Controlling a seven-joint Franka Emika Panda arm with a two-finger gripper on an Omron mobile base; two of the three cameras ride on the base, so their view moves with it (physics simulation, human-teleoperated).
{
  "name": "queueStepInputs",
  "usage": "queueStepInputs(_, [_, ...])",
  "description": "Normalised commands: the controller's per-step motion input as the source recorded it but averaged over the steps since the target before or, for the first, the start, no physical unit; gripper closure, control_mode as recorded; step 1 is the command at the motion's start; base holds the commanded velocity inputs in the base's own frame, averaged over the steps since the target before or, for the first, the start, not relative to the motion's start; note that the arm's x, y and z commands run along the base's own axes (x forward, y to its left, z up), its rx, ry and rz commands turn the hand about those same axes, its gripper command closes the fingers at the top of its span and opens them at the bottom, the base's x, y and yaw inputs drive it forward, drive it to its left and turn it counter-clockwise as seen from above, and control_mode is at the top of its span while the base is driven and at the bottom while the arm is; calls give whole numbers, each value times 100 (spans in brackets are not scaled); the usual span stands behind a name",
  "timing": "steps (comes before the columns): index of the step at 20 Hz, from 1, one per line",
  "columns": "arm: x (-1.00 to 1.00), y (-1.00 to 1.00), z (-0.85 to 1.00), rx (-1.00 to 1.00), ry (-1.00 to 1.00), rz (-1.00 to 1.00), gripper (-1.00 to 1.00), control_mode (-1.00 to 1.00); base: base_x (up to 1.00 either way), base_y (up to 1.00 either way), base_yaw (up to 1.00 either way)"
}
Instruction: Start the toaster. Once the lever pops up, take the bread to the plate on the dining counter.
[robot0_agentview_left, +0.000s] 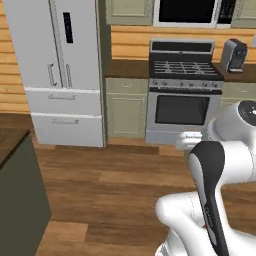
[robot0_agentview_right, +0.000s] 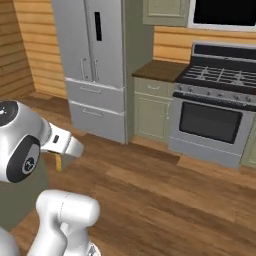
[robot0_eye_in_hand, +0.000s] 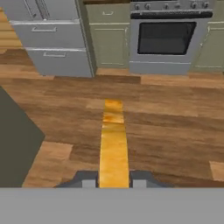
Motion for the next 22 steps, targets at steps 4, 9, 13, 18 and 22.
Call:
queueStepInputs(4, [0,0,0,0,0,0,100,100,100,-12,38])
queueStepInputs(9, [0,0,0,0,0,0,100,100,100,-29,37])
queueStepInputs(13, [0,0,0,0,0,0,100,100,100,-15,44])
queueStepInputs(18, [0,0,0,0,0,0,100,100,100,-8,52])
queueStepInputs(22, [0,0,0,0,0,0,100,100,100,-11,57])
